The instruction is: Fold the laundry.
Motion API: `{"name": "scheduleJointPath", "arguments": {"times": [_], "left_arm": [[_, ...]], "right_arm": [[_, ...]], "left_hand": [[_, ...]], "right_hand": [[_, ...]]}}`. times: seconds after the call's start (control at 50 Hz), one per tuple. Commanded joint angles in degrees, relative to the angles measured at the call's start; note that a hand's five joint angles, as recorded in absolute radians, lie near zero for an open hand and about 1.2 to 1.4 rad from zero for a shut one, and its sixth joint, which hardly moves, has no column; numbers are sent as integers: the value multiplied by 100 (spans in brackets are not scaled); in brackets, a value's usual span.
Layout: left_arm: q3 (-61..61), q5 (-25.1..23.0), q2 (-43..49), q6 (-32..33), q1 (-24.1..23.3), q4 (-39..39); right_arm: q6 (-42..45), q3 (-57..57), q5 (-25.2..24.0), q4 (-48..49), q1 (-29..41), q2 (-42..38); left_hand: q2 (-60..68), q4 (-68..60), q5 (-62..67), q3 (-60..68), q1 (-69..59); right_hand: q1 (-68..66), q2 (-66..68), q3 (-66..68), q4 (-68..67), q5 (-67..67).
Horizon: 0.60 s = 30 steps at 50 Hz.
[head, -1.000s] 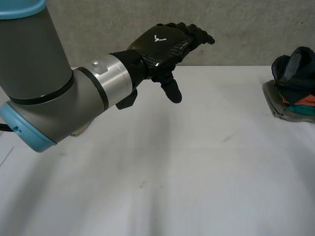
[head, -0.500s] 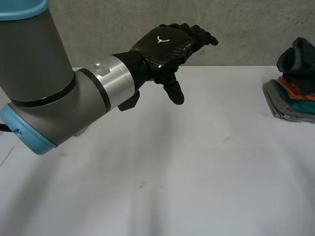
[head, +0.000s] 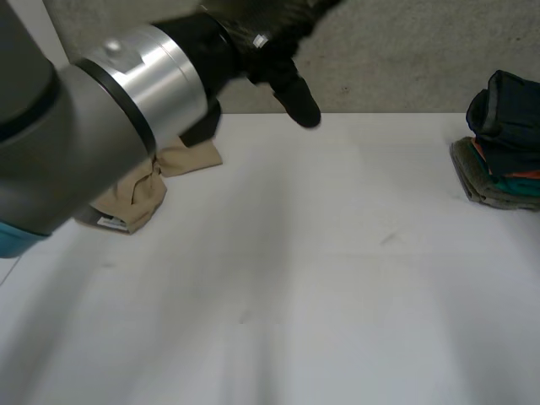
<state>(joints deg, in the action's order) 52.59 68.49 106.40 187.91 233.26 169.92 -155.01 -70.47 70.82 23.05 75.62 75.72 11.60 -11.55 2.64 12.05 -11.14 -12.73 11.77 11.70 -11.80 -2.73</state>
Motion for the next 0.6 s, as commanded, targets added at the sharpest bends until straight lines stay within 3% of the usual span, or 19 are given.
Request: {"name": "scheduleJointPath", "arguments": {"times": [0.02,0.1,0.22,0.36,0.5,0.56,0.58,0.6], "left_arm": [[67,1429,-189,105,833,67],[164,1923,-23,456,1887,85],[-46,1599,1459,1562,2855,190],[-836,694,3367,2319,3242,199],[-1830,473,4661,2373,3577,199],[-2445,455,5101,2347,3559,173],[-2577,455,5180,2338,3551,155],[-2709,446,5268,2320,3516,146]], "right_arm": [[6,-1626,-1254,736,1411,715],[41,-2373,-1510,605,1711,821],[233,-3138,-1440,271,1808,742],[980,-3587,-1405,244,1860,374],[1166,-3824,-1255,226,1852,232],[1184,-3939,-1238,226,1816,215],[1184,-3965,-1246,226,1816,215],[1184,-4009,-1246,226,1808,189]], "left_hand": [[-20,15,-124,-65,-26],[-54,49,-158,-99,8],[-4,-1,-108,-49,-42],[63,-68,-41,18,-109],[232,-237,128,186,-277],[1572,-1577,1467,1526,-1617],[2577,-2582,2473,2531,-2623],[5168,-5173,5064,5123,-5214]], "right_hand": [[273,-177,-170,180,273],[273,-177,-170,180,273],[273,-177,-170,180,273],[273,-177,-170,180,273],[273,-177,-170,180,273],[273,-177,-170,180,273],[273,-177,-170,180,273],[273,-177,-170,180,273]]}}
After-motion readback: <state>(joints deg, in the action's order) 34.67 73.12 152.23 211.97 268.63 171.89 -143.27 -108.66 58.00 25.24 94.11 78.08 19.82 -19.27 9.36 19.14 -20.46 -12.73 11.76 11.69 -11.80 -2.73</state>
